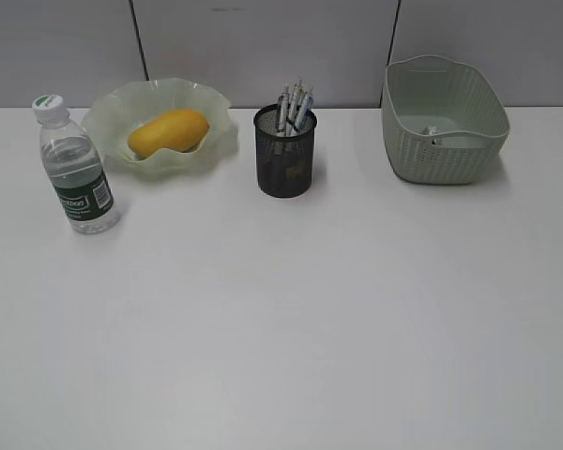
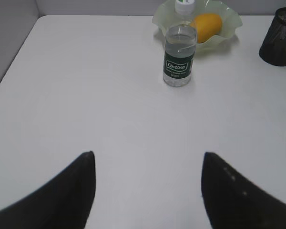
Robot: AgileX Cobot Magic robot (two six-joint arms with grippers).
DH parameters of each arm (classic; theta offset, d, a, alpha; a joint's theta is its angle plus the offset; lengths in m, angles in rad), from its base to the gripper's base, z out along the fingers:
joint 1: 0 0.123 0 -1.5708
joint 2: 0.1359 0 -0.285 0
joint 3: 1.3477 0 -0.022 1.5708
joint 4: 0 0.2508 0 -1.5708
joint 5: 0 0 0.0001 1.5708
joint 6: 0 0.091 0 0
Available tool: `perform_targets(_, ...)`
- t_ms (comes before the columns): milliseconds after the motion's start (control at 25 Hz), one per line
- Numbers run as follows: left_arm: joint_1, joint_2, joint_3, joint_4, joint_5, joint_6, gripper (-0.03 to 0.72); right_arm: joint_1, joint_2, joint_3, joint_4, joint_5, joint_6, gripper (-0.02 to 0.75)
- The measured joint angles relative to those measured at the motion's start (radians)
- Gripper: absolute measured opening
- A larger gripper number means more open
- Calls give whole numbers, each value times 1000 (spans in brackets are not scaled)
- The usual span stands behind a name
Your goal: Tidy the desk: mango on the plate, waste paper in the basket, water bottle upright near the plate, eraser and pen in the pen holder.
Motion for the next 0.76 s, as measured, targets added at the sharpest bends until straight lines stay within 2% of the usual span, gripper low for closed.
perform_targets(760,0,0,0,0,0,0,528,0,0,0,0,0,0,498)
